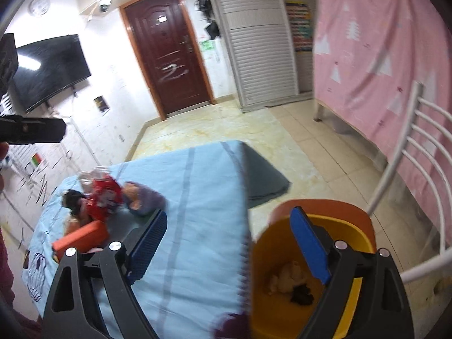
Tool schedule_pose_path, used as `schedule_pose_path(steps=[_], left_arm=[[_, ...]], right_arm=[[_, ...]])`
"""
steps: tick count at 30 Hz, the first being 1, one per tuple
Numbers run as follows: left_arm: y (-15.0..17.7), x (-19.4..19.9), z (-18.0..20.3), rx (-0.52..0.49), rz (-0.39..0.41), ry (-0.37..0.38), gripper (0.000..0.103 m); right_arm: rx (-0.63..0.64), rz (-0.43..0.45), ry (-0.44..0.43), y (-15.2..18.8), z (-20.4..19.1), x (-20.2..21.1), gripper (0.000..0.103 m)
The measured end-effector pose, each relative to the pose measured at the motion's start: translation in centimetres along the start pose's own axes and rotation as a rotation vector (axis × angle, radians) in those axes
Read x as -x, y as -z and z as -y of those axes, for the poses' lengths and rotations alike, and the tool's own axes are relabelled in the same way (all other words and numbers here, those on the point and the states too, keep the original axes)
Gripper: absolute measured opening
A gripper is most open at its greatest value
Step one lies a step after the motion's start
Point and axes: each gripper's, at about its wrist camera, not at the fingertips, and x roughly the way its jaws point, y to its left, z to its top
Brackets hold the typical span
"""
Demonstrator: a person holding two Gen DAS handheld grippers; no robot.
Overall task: Collect trash
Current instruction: 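Move both tools back over the bed toward the remaining trash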
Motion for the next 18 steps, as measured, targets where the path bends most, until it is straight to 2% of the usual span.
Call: schedule_pose_path(steps=[11, 18], left_arm=[[2.5, 0.4, -8.5, 0.096, -0.032, -0.110, 0.081], [4.2, -1.1, -12.3, 0.146, -0.085, -0.117, 0.081]], right_arm=[[0.144, -0.051, -0.065, -2.2, -8.6, -3.8, 0.082], [0.172, -0.111, -0.040, -2.3, -11.0, -6.9, 0.082]])
